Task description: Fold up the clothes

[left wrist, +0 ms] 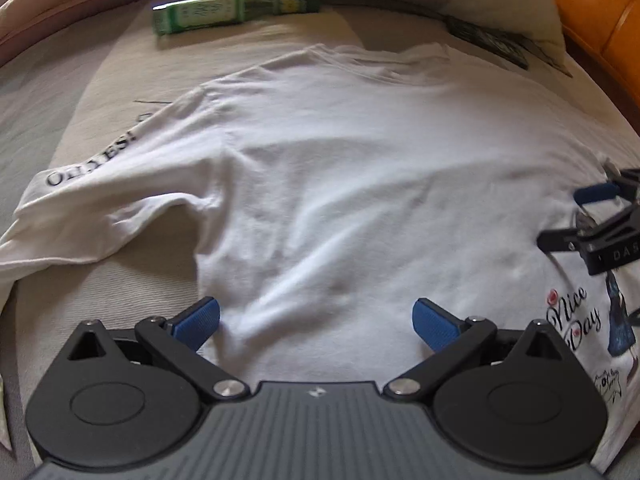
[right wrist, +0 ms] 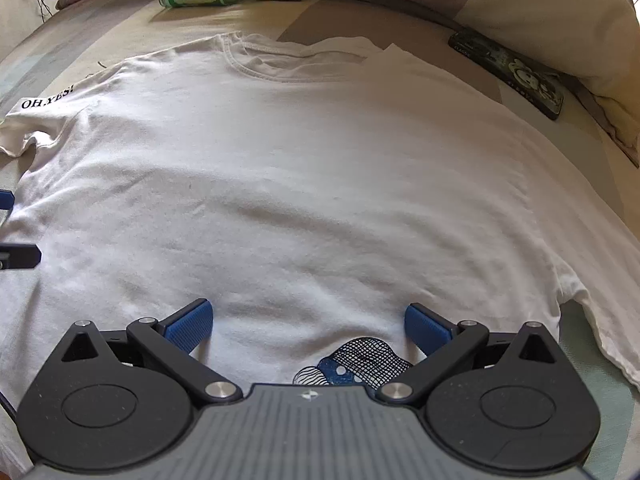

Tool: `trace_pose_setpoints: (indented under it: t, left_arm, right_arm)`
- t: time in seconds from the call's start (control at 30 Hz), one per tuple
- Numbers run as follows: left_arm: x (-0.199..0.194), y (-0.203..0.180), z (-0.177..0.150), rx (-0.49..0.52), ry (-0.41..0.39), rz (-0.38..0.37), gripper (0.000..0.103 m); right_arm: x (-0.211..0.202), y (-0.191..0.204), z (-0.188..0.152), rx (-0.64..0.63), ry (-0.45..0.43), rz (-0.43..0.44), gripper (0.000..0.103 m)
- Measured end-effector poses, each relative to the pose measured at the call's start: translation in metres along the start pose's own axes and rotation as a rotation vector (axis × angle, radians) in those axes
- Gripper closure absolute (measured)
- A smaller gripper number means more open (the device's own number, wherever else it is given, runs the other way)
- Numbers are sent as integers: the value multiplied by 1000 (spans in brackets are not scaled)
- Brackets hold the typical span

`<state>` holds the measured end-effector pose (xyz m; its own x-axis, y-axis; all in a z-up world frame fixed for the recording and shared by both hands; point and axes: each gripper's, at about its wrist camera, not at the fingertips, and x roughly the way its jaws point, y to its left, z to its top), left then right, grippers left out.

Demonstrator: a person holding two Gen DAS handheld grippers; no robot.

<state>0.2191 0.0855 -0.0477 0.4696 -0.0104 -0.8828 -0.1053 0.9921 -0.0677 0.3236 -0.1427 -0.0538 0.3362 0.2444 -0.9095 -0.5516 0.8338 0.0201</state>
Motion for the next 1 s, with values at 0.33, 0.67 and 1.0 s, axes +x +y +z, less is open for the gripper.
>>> trace_pose_setpoints:
  t: [0.33, 0.67, 1.0]
  left_arm:
    - [-4, 27, -14, -92, -3, -63, 1]
    - [-44, 118, -18, -133, -57, 91, 1]
    - [-63, 222, -31, -156, -22, 235, 2]
  right_arm:
    - [-4, 26, 26, -31, 70, 36, 0]
    - [4, 110, 54, -79, 53, 122, 0]
    - [6, 157, 70, -68, 58, 138, 0]
